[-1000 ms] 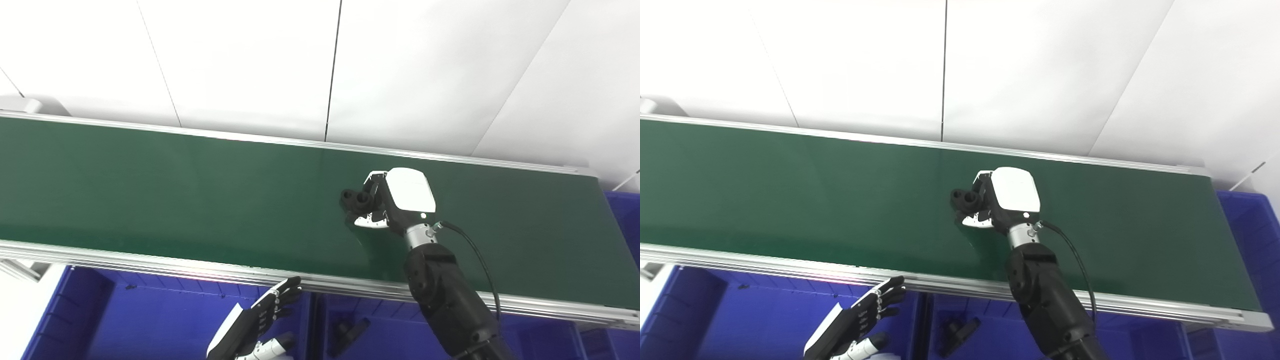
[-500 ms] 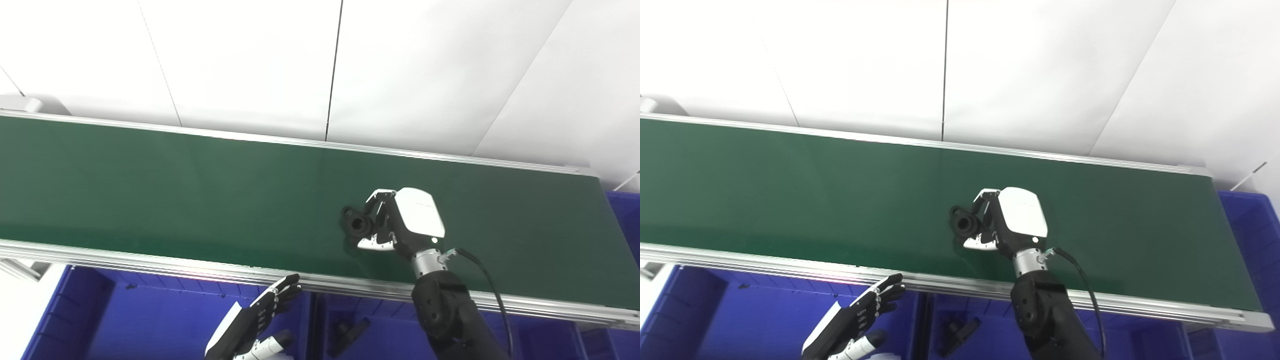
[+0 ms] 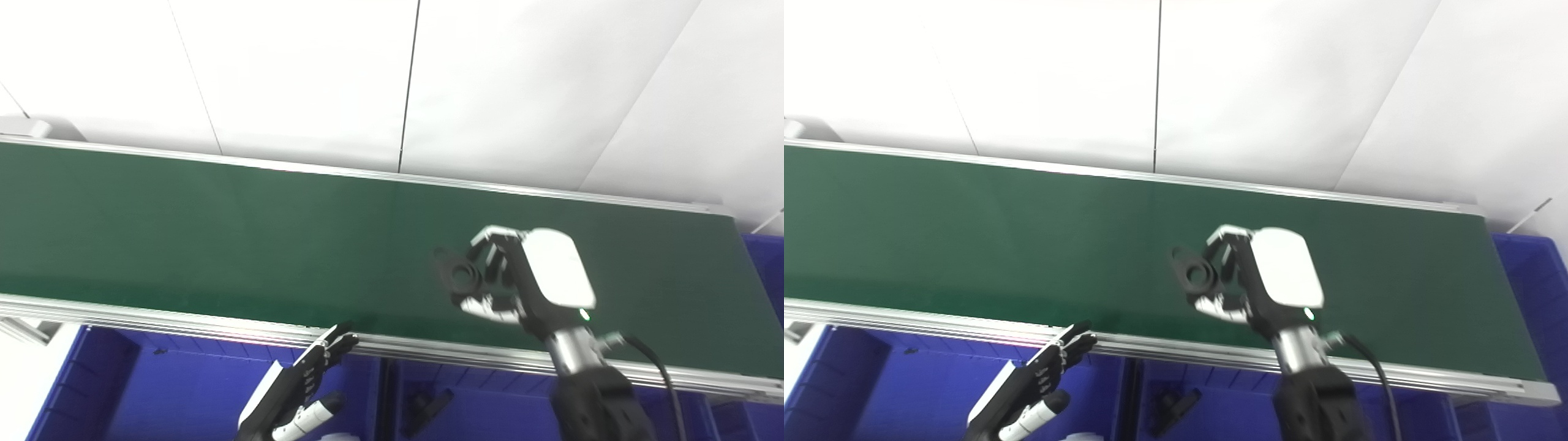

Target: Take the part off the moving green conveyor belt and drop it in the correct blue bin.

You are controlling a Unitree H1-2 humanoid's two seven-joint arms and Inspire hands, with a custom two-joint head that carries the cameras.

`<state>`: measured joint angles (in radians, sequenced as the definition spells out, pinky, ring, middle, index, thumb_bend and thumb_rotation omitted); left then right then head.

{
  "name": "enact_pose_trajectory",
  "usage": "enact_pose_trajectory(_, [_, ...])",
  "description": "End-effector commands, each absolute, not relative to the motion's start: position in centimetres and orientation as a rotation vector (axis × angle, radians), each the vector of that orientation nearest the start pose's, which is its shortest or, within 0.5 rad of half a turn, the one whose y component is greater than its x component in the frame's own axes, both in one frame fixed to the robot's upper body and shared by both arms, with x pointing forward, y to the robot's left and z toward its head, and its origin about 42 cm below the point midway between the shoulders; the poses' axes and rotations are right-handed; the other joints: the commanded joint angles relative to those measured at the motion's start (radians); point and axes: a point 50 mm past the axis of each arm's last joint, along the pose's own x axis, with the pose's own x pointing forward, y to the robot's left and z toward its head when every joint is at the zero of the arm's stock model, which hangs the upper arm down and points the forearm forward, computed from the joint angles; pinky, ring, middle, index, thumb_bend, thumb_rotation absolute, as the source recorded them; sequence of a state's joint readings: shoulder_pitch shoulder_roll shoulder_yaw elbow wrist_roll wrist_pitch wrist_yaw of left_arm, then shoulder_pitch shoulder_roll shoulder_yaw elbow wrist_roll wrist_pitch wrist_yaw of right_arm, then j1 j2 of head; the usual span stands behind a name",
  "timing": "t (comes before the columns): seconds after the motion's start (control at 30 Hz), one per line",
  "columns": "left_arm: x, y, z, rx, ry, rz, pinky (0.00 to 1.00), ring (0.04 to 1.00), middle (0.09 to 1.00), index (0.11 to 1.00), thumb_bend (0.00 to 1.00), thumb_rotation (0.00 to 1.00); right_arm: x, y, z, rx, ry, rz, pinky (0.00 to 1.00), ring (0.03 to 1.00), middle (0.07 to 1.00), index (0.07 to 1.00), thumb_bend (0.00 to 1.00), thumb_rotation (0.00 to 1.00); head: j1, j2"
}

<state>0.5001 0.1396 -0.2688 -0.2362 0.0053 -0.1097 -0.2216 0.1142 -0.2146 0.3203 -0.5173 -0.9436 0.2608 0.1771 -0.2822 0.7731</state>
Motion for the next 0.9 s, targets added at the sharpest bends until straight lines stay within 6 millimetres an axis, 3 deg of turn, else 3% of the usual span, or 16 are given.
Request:
enact_pose_trajectory(0.0, [10.6, 19.3, 7.8, 0.026, 0.138, -0.409, 0.98, 0.946, 0.92, 0.95, 0.7, 0.78, 20.8, -19.6, 19.5, -1.05, -0.176, 0.143, 0.16, 0.215, 0.299, 0.485, 0.5, 0.14, -0.014, 0.013])
enact_pose_trajectory(0.1, [10.7, 19.7, 8.1, 0.038, 0.145, -0.418, 0.99, 0.956, 0.929, 0.958, 0.7, 0.81, 18.1, -20.4, 19.6, -1.056, -0.128, 0.133, 0.12, 0.177, 0.261, 0.487, 0.5, 0.14, -0.037, 0.034])
enact_pose_trajectory(0.23, [10.8, 20.5, 8.5, 0.052, 0.15, -0.426, 1.0, 0.969, 0.94, 0.968, 0.71, 0.84, 15.2, -20.7, 20.1, -1.085, -0.096, 0.149, 0.18, 0.241, 0.334, 0.488, 0.5, 0.14, -0.087, 0.07])
enact_pose_trajectory(0.27, [10.9, 20.8, 8.7, 0.057, 0.146, -0.429, 1.0, 0.968, 0.941, 0.973, 0.71, 0.85, 14.6, -20.7, 20.3, -1.091, -0.09, 0.155, 0.19, 0.261, 0.357, 0.488, 0.5, 0.14, -0.114, 0.094])
enact_pose_trajectory(0.4, [11.3, 21.6, 9.4, 0.081, 0.136, -0.449, 1.0, 0.967, 0.941, 0.984, 0.72, 0.88, 13.0, -20.5, 20.9, -1.13, -0.047, 0.173, 0.2, 0.274, 0.378, 0.489, 0.5, 0.14, -0.166, 0.134])
enact_pose_trajectory(0.57, [12.0, 22.3, 10.2, 0.068, 0.141, -0.46, 1.0, 0.985, 0.947, 0.999, 0.72, 0.85, 12.7, -20.2, 20.8, -1.181, 0.01, 0.193, 0.19, 0.26, 0.36, 0.487, 0.51, 0.14, -0.197, 0.162])
enact_pose_trajectory(0.87, [12.4, 22.8, 10.6, 0.065, 0.137, -0.461, 1.0, 0.968, 0.941, 0.988, 0.71, 0.81, 13.8, -19.8, 18.7, -1.357, 0.156, 0.239, 0.17, 0.234, 0.344, 0.49, 0.51, 0.14, -0.211, 0.186])
